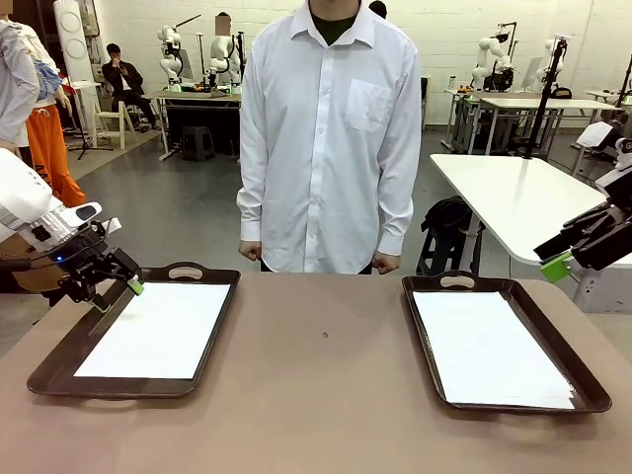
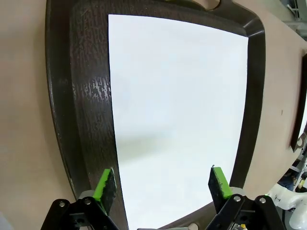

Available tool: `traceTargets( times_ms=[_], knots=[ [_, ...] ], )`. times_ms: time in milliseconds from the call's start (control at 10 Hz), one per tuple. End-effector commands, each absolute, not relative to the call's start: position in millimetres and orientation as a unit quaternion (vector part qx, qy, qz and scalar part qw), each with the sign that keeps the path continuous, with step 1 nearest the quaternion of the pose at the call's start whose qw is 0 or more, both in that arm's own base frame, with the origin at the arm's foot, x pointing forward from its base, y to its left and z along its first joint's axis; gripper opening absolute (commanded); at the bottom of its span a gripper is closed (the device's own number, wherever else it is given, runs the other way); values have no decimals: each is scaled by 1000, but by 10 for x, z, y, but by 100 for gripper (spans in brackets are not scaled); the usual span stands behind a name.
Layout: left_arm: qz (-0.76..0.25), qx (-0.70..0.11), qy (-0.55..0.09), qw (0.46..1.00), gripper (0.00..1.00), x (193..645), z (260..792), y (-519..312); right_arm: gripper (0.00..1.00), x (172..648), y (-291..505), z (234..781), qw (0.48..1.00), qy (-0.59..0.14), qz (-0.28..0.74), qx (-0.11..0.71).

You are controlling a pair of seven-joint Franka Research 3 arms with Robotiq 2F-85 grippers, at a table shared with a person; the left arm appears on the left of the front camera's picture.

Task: Sort the A4 documents.
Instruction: Place the A4 Paper in the designated Handle tray.

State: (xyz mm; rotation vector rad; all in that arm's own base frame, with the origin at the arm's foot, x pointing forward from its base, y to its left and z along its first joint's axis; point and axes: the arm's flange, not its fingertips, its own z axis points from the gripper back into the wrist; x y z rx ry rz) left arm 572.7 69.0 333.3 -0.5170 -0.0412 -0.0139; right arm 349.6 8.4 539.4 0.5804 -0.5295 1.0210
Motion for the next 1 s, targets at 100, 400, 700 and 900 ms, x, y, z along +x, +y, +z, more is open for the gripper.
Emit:
traceTargets(
  times_ms=[100,400,700,900],
  knots=[
    [-8,-255,-20,967,100,5728,3321,683,100,3502,81,5383,797,-248,476,275],
    [-8,-255,-20,967,100,5728,3321,683,100,3502,81,5383,797,-248,476,275],
    [-8,-255,-20,967,100,5728,3321,683,100,3502,81,5383,797,-248,476,275],
    [-8,-255,-20,967,100,5728,3321,683,100,3502,81,5383,797,-248,476,275]
  ],
)
